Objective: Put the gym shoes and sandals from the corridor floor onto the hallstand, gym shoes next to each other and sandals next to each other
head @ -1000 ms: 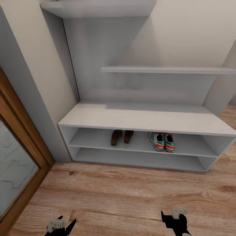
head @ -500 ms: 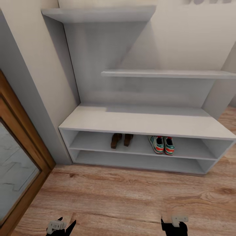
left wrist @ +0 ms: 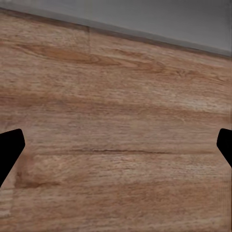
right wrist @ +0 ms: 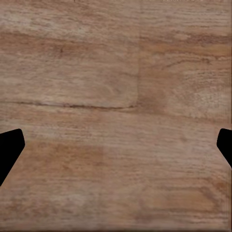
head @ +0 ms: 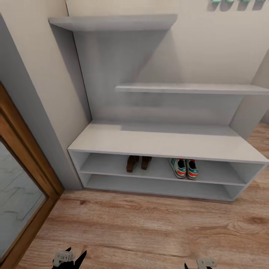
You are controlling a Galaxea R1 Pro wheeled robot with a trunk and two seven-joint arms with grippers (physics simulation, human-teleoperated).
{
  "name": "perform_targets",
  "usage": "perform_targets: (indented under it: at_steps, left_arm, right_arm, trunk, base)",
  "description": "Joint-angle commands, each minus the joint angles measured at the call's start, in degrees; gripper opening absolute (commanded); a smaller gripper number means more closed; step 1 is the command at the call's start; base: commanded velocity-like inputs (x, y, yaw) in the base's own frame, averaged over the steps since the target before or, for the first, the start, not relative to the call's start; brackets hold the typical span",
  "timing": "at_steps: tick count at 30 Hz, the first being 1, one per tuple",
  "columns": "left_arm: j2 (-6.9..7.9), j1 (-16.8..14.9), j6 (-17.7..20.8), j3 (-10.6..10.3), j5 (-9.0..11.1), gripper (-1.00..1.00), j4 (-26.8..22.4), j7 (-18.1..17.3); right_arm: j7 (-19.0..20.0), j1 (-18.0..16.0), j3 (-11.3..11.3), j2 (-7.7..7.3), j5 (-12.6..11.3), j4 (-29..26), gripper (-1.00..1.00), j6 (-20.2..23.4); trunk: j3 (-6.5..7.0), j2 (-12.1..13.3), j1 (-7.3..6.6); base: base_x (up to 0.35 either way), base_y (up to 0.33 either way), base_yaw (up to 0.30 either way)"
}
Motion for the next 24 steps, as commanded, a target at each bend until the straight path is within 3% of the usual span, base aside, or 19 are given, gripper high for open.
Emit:
perform_targets:
  at_steps: [1,24]
  left_arm:
    - [-0.02,0.0,0.0,0.4,0.0,1.00,0.1,-0.5]
    - [-0.01,0.0,0.0,0.4,0.1,1.00,0.1,-0.5]
  right_arm:
    - [-0.2,0.0,-0.3,0.01,0.4,0.1,1.00,-0.2]
    - [-0.2,0.1,-0.3,0.01,0.4,0.1,1.00,-0.2]
  trunk:
    - [0.14,0.4,-0.24]
    - [4.27,9.6,-5.29]
  base:
    - [0.000,0.000,0.000]
    - [0.000,0.000,0.000]
